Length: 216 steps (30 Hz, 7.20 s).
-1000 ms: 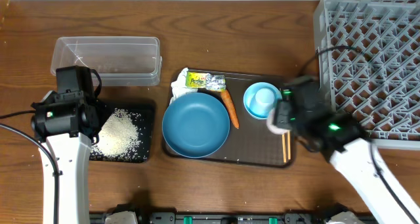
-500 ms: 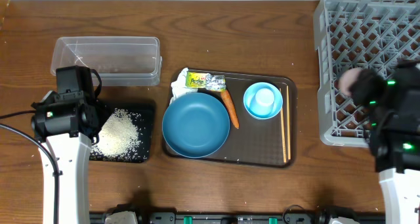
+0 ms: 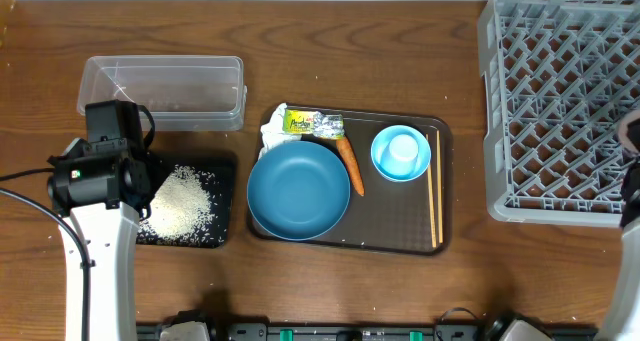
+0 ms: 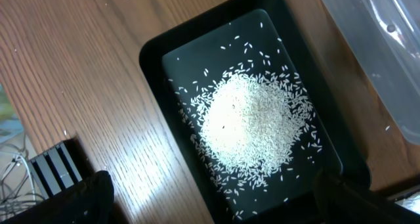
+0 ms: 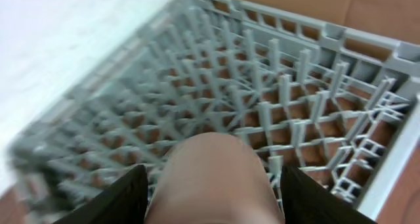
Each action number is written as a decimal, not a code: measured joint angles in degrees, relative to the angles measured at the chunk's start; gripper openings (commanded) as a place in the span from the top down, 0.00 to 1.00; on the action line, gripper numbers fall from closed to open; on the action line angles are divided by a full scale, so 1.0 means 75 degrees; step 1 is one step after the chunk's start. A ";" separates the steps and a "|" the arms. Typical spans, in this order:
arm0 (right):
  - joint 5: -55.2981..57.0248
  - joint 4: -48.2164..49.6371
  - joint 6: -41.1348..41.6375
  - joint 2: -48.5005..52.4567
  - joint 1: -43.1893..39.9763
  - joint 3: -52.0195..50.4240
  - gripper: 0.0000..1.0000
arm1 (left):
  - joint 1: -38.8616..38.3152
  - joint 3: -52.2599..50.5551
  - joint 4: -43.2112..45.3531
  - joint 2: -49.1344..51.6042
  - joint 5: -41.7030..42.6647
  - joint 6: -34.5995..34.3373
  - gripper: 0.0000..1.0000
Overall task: Sort waste into correct bins and load items into the dishwasher rack
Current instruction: 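Carry the white cup right and place it in the dishwasher rack, then move the right gripper back to the light-blue cup on saucer, then lower the right gripper onto the light-blue cup to grasp it, then carry the light-blue cup right and set it in the rack, then reach the right gripper back and grasp the light-blue saucer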
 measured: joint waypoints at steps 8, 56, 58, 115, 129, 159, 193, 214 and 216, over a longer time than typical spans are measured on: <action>-0.0157 0.0291 -0.0527 0.0944 -0.0723 0.0000 0.37 | 0.0000 0.0000 0.0003 0.0000 0.0000 0.0000 0.01; -0.4873 -0.2489 -0.1017 0.0318 0.4596 0.1064 0.01 | 0.0000 0.0000 0.0003 0.0003 0.0000 0.0000 0.01; -0.3990 -0.2623 -0.1023 0.0420 0.5298 0.1067 0.01 | 0.0000 0.0000 0.0003 0.0003 0.0000 0.0003 0.01; -0.0163 -0.2690 0.0259 0.3756 0.7857 0.1067 0.34 | 0.0000 0.0000 0.0003 0.0003 0.0000 0.0000 0.01; -0.0178 -0.3354 0.0242 0.3491 0.7854 0.1495 0.47 | 0.0000 0.0000 0.0000 0.0003 0.0003 0.0000 0.01; -0.0635 -0.3276 -0.1349 0.1591 0.0356 0.3535 0.46 | 0.0000 0.0000 0.0003 0.0006 0.0000 0.0000 0.01; -0.1265 -0.2742 -0.1868 0.3054 -0.0833 0.3538 0.20 | 0.0000 0.0000 0.0003 0.0006 0.0000 0.0000 0.01; -0.4025 -0.4724 -0.1346 0.1746 0.2600 0.3829 0.19 | 0.0000 0.0000 0.0003 0.0006 0.0000 0.0000 0.01; -0.4022 -0.4800 -0.1332 0.1769 0.3354 0.3742 0.20 | 0.0000 0.0000 0.0006 0.0006 0.0000 0.0000 0.01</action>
